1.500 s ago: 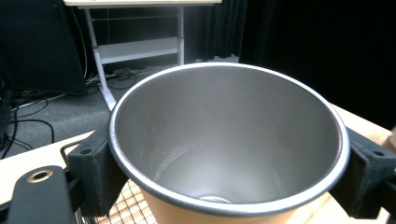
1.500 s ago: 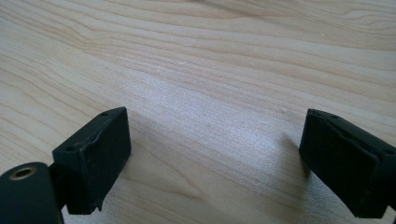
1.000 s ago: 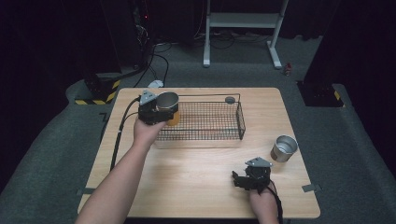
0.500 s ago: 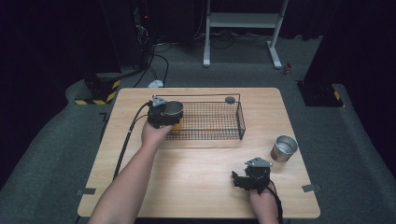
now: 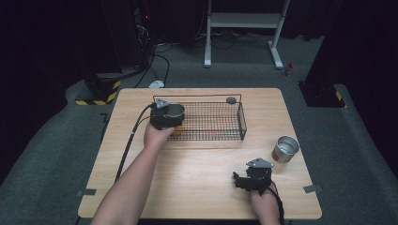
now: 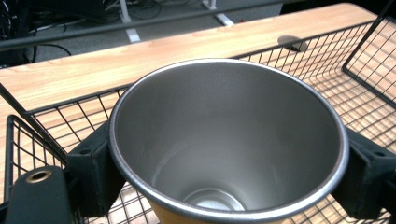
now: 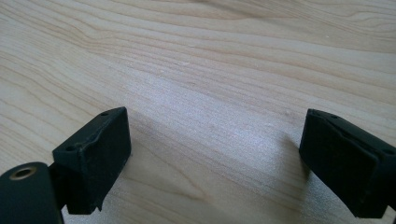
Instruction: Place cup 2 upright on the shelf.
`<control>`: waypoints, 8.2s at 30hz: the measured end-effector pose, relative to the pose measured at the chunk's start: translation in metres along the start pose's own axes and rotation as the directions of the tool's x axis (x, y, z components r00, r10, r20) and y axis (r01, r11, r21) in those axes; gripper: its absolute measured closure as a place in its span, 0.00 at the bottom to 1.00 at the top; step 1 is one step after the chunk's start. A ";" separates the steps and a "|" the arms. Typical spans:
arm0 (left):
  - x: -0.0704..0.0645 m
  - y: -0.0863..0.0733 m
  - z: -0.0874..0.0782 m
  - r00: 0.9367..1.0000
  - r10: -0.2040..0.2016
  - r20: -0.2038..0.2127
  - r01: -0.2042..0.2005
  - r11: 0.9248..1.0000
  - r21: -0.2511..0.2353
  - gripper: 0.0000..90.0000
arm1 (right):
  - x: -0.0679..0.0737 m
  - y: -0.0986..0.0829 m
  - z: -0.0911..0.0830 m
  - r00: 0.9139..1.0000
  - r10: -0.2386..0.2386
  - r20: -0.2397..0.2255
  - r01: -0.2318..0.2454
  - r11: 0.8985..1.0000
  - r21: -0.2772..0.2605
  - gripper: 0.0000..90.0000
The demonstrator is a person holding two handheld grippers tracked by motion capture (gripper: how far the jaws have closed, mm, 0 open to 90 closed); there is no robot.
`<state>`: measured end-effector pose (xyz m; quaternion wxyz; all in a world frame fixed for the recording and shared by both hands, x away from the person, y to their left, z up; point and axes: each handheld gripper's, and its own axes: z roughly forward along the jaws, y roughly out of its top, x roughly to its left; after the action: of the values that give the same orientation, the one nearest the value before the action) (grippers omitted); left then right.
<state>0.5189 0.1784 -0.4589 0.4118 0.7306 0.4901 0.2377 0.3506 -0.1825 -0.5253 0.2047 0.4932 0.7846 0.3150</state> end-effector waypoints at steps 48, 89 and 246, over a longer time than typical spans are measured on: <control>-0.006 -0.024 -0.055 0.999 0.026 -0.021 -0.025 0.999 0.036 0.00 | 0.000 0.000 0.000 1.000 0.000 0.000 0.000 1.000 0.000 0.10; 0.000 -0.152 -0.122 0.991 0.034 0.132 -0.058 0.982 0.181 0.07 | 0.000 0.000 0.000 1.000 0.001 0.001 -0.001 1.000 0.000 0.10; -0.004 -0.174 -0.133 0.998 0.058 -0.010 -0.055 0.979 0.198 0.01 | 0.038 0.168 -0.006 0.999 -0.011 0.050 0.027 0.944 -0.328 0.21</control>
<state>0.3271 0.2546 -0.5308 0.3264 0.7795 0.4937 0.2050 0.4389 -0.0972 -0.4038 0.3054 0.4519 0.7208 0.4277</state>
